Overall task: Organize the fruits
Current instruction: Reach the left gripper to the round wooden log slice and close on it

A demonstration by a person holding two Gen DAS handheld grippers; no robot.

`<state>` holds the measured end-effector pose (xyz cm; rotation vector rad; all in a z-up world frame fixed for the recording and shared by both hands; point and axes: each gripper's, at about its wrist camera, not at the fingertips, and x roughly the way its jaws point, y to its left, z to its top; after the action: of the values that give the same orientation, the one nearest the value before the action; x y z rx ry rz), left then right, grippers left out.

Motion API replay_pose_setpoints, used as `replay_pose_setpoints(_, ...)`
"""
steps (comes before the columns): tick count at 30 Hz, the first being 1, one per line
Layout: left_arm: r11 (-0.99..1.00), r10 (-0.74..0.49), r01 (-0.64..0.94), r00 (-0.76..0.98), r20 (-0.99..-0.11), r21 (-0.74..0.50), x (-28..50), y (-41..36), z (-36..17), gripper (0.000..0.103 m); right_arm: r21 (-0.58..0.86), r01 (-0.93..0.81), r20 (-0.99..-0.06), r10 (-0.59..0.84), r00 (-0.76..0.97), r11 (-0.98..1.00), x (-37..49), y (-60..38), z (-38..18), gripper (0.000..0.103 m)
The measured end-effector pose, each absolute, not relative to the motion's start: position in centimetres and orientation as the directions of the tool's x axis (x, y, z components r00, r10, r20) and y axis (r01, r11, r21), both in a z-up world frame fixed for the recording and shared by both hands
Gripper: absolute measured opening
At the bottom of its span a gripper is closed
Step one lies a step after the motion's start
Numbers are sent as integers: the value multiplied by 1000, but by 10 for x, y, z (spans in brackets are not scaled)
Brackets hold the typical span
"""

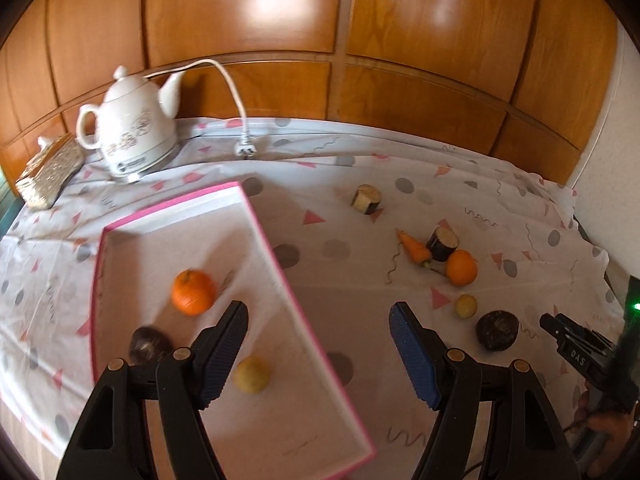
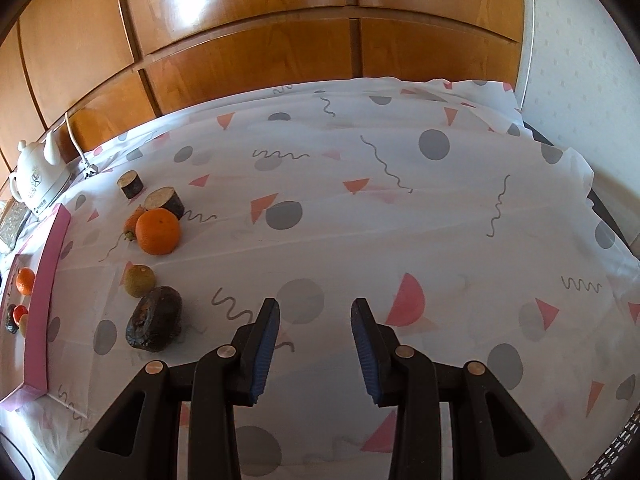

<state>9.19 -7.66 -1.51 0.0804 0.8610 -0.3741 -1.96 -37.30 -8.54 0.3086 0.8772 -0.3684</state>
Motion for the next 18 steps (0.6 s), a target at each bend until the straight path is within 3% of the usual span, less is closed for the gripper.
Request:
replay_pose_setpoints(8,920,-308,382,558,-770,-91,126,-111,-19,70,112,436,-792,-184,582,893,-21,-377,-86,38)
replay_pose_setpoints(18,909,-308,406,489,-816,-100,184,-158,-42,57,102,418,-794,-180,581,903,-20,-375,-87,38)
